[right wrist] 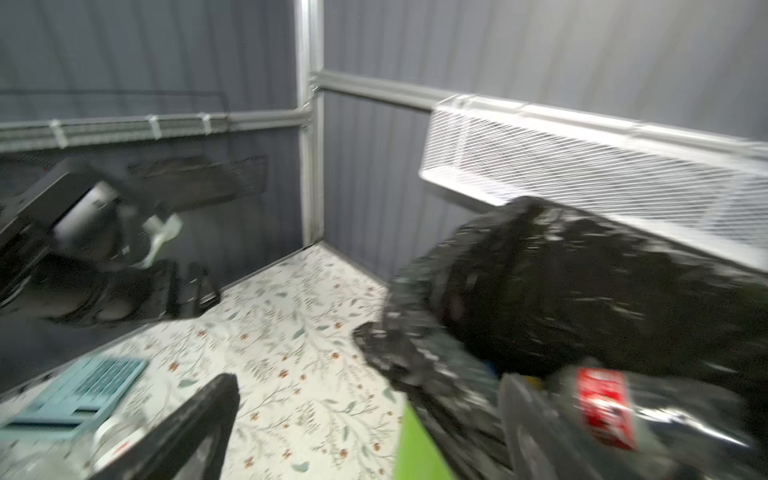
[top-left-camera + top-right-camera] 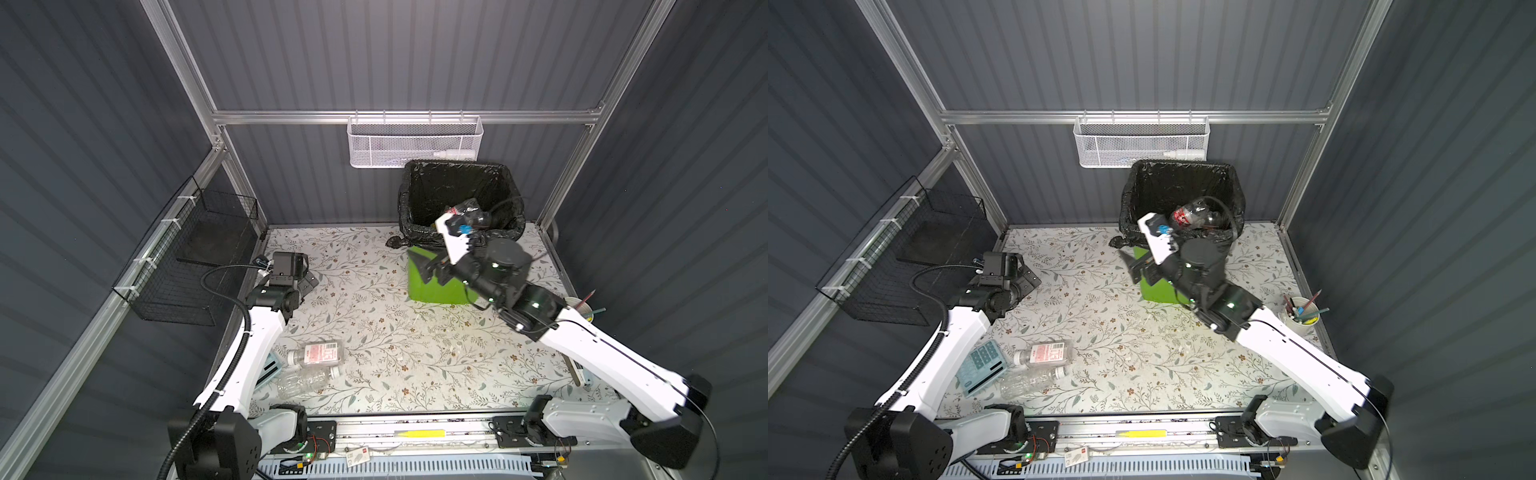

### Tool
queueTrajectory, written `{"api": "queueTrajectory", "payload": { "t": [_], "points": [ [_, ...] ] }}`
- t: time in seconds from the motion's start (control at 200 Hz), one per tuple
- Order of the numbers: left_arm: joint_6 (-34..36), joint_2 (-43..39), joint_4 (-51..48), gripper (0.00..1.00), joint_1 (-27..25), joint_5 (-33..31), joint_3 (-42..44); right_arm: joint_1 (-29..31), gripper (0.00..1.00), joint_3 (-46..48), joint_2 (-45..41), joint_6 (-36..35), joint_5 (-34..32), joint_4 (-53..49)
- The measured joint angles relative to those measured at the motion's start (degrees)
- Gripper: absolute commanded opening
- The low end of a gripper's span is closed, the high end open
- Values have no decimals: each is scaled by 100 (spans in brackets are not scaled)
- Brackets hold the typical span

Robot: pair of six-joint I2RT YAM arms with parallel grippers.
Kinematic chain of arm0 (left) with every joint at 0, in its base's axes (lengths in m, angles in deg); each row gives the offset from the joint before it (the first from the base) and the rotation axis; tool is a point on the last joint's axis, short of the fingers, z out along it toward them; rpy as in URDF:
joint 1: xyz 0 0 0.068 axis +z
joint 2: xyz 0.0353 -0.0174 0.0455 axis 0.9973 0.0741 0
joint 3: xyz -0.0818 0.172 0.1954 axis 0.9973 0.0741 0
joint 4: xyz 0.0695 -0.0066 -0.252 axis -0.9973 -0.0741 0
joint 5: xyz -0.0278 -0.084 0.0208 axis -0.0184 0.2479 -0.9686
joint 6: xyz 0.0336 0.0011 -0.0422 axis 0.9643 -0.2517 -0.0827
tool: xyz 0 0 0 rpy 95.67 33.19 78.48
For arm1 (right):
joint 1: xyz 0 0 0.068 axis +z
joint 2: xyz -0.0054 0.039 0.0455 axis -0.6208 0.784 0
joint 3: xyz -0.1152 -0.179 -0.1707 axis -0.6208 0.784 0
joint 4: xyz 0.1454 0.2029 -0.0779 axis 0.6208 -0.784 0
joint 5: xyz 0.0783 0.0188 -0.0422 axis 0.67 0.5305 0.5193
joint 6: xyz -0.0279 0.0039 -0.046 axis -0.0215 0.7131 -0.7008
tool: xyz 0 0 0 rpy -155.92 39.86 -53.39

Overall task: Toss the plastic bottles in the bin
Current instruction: 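Withdraw the right gripper and reach toward the white-labeled clear bottles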

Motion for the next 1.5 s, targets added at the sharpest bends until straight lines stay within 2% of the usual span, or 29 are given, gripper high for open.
{"api": "queueTrajectory", "payload": {
  "t": [0.16,0.33,0.655,0.986,1.316,1.501],
  "points": [
    [299,2,52,100,490,83,-22,780,99,-553,1449,-234,409,-339],
    [660,2,181,100,1025,319,-46,1294,99,-1095,2680,-498,868,-826],
    [881,7,315,100,1110,723,-55,1753,99,-2430,4590,-979,1222,-1661],
    [940,9,442,100,1145,927,-55,1777,95,-3158,5512,-1198,1318,-2146],
    [949,9,468,100,1154,946,-44,1788,90,-3357,5831,-1379,1357,-2468],
    [953,9,474,100,1154,946,-42,1788,78,-3668,6085,-1464,1360,-2647]
  ]
}}
